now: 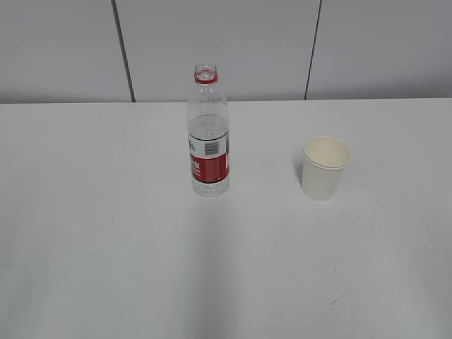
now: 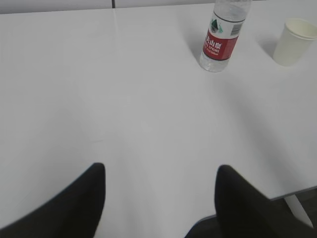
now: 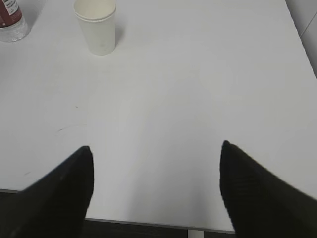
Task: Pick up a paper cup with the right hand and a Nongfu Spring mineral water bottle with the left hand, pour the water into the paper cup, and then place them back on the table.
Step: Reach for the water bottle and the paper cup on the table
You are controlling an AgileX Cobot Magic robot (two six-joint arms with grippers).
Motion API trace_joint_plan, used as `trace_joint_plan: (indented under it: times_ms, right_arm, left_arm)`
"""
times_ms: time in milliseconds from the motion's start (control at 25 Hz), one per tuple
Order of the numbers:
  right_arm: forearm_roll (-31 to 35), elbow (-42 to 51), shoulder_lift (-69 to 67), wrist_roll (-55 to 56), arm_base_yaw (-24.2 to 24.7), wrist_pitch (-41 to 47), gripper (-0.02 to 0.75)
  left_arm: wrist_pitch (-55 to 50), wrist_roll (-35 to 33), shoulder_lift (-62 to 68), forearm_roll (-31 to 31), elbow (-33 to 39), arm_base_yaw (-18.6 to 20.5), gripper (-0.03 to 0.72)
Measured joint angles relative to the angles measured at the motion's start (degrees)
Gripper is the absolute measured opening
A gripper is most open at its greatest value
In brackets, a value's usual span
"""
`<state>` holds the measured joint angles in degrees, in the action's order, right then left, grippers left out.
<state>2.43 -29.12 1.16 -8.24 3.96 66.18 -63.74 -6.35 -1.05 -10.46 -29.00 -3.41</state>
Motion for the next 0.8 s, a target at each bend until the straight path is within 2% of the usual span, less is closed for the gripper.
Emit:
trace_joint_plan:
  times_ms: [800]
  right_arm:
    - [0.0,0.0,0.0,0.0,0.0,0.0,0.590]
  left_arm:
    - [0.0,0.0,0.0,0.0,0.0,0.0,0.436]
